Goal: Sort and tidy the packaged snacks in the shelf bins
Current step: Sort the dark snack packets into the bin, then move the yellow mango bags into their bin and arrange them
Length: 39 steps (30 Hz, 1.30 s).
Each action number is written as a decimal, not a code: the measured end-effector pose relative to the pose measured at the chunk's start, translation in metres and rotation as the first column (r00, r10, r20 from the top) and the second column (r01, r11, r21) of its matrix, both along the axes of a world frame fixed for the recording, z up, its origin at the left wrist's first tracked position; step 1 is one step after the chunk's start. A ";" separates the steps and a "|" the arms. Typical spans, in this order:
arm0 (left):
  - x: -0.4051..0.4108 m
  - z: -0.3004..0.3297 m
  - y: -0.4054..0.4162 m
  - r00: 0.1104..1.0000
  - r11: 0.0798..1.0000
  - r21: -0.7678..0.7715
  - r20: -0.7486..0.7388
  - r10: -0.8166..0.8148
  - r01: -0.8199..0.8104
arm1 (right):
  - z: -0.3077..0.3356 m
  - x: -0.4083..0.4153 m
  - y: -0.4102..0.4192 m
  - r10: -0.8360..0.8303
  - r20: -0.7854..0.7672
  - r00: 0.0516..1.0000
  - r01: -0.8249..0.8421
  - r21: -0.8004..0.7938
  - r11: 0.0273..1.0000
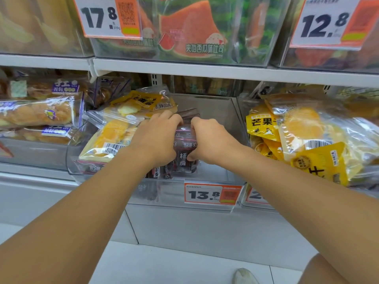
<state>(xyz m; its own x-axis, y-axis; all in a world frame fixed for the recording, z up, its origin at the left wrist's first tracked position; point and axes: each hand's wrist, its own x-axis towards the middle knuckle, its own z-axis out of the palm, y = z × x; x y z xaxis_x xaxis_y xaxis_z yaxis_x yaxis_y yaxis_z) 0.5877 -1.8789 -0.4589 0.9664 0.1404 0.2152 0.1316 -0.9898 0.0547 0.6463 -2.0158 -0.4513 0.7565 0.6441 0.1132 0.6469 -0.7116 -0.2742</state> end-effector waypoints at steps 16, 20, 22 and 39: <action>-0.005 0.002 -0.011 0.994 0.994 -0.101 0.107 -0.038 0.049 | 0.012 -0.009 -0.015 -0.002 0.170 0.985 -0.008 0.059 0.998; -0.013 0.016 -0.029 0.956 0.954 -0.240 0.269 -0.113 0.180 | 0.032 -0.026 -0.035 0.100 0.291 0.952 -0.087 -0.055 0.995; -0.012 0.023 -0.045 0.916 0.928 -0.276 0.378 -0.135 0.251 | 0.046 -0.038 -0.053 0.154 0.368 0.917 -0.116 -0.123 0.986; 0.051 0.010 -0.123 0.861 0.805 -0.328 0.311 -0.402 0.494 | 0.020 0.020 -0.174 -0.124 0.365 0.923 0.170 -0.097 0.981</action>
<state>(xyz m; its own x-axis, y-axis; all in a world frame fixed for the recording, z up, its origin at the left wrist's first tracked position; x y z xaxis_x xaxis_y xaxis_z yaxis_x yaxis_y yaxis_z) 0.6389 -2.0015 -0.4493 0.8762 -0.1816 0.4465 -0.3824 -0.8258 0.4145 0.6662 -2.1900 -0.4310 0.7685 0.5548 0.3187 0.5705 -0.8197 0.0511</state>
